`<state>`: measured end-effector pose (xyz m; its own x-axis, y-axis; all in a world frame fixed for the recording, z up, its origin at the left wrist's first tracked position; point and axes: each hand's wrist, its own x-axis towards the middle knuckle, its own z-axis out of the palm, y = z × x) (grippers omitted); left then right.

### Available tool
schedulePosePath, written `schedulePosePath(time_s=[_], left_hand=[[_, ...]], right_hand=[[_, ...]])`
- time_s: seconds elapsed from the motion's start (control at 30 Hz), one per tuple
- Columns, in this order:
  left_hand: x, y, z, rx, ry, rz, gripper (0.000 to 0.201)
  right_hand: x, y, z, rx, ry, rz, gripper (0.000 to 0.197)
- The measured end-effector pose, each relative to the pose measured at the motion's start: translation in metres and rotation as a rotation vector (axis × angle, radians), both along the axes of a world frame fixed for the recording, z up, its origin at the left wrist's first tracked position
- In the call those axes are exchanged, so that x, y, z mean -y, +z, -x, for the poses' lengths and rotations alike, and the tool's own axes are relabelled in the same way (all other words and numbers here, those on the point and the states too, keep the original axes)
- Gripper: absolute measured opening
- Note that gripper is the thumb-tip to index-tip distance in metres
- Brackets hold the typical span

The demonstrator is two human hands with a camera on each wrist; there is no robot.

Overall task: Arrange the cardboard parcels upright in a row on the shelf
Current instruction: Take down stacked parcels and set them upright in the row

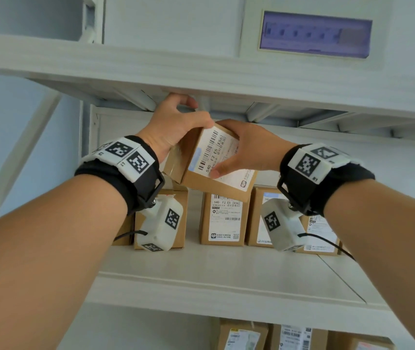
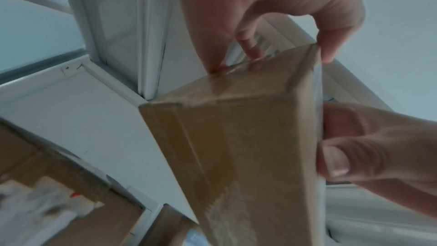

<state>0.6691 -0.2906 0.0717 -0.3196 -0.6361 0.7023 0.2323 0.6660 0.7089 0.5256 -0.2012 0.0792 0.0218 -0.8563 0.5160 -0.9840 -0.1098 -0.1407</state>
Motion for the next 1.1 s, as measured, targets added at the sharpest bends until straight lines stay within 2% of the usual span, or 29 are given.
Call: schedulePosePath(time_s=[0.13, 0.33, 0.4, 0.5, 0.57, 0.63, 0.7, 0.77, 0.87, 1.0, 1.1], left_hand=[[-0.008, -0.003, 0.001, 0.095, -0.109, 0.002, 0.054], [-0.012, -0.009, 0.004, 0.200, -0.194, -0.029, 0.051], [-0.010, -0.011, 0.003, 0.244, -0.246, -0.043, 0.042], [-0.003, -0.008, -0.005, 0.300, -0.260, -0.074, 0.044], [0.006, -0.005, -0.015, 0.287, -0.145, -0.086, 0.032], [0.020, -0.004, -0.027, 0.275, 0.084, -0.067, 0.025], [0.036, -0.008, -0.038, 0.382, 0.315, -0.021, 0.028], [0.052, -0.016, -0.042, 0.575, 0.465, -0.023, 0.036], [0.067, -0.030, -0.033, 0.788, 0.530, -0.085, 0.051], [0.078, -0.045, -0.006, 0.939, 0.553, -0.122, 0.085], [0.080, -0.054, 0.014, 1.045, 0.597, -0.075, 0.098]], right_hand=[[-0.003, 0.003, -0.007, 0.016, 0.034, -0.162, 0.058], [-0.005, -0.003, -0.006, 0.111, 0.071, -0.284, 0.052], [-0.002, -0.007, -0.002, 0.130, 0.048, -0.317, 0.054], [0.004, -0.015, 0.000, 0.158, 0.014, -0.333, 0.071], [0.006, -0.019, 0.003, 0.220, 0.002, -0.306, 0.083], [0.005, -0.023, 0.009, 0.295, 0.000, -0.250, 0.086], [0.003, -0.028, 0.015, 0.391, 0.011, -0.191, 0.090], [0.002, -0.033, 0.022, 0.483, 0.017, -0.138, 0.093], [0.003, -0.037, 0.029, 0.597, 0.022, -0.036, 0.088], [0.005, -0.039, 0.038, 0.668, 0.011, 0.084, 0.074], [0.007, -0.041, 0.045, 0.701, -0.011, 0.138, 0.072]])
